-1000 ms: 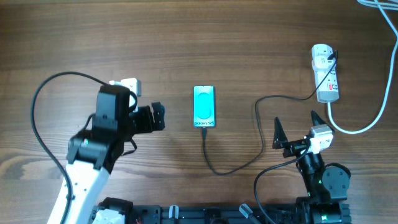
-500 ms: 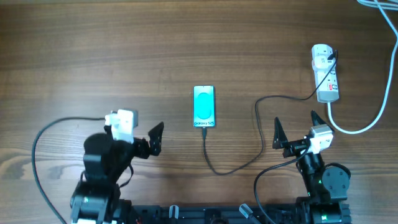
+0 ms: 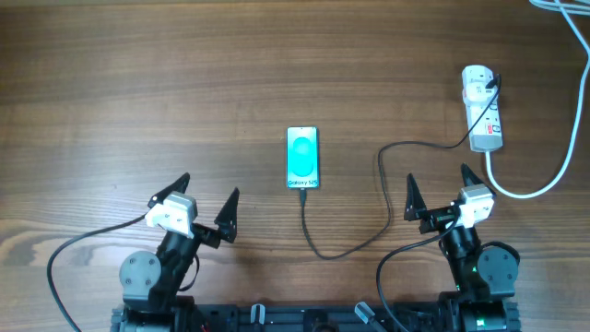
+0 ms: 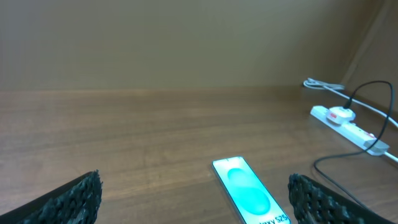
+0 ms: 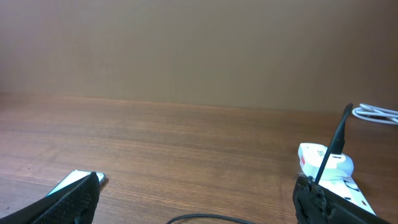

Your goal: Plug charger to phone and switch on socket

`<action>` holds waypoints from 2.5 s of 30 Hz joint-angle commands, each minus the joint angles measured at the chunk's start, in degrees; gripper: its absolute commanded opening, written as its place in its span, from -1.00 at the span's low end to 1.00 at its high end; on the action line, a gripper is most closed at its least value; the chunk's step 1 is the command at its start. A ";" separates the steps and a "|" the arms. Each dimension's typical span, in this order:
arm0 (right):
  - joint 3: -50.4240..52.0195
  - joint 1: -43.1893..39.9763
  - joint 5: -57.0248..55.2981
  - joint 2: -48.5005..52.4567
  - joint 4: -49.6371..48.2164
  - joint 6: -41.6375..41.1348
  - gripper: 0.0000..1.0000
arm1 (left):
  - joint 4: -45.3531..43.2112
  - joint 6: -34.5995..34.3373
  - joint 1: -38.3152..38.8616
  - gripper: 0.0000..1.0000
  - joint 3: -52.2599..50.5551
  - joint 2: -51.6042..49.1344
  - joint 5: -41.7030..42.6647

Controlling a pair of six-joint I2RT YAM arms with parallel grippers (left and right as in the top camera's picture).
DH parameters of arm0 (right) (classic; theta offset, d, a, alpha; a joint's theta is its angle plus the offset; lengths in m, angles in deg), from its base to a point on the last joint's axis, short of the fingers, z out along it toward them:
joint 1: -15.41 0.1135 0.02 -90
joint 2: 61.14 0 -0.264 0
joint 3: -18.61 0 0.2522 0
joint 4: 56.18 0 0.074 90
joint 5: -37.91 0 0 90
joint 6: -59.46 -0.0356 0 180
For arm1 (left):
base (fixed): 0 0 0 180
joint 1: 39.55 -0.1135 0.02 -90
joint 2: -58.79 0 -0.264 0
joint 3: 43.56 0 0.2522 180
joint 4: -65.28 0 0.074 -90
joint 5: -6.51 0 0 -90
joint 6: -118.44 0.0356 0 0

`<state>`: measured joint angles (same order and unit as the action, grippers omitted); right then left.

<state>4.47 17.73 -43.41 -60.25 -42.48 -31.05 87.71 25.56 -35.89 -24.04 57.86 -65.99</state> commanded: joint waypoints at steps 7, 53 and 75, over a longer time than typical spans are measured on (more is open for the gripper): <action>0.02 0.28 -0.79 -0.46 -0.35 0.46 0.99 | -5.51 -5.27 -0.63 1.00 -5.42 0.79 -4.55; 0.02 0.28 -0.79 -0.46 -0.33 0.46 1.00 | -4.17 5.64 -4.02 1.00 -5.44 0.79 -15.45; 0.02 0.28 -0.79 -0.46 -0.33 0.44 0.99 | -4.35 3.06 -4.04 1.00 -5.44 0.76 -15.45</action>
<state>4.47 17.73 -43.41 -60.25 -42.48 -31.05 83.34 29.21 -40.26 -28.94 58.01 -81.31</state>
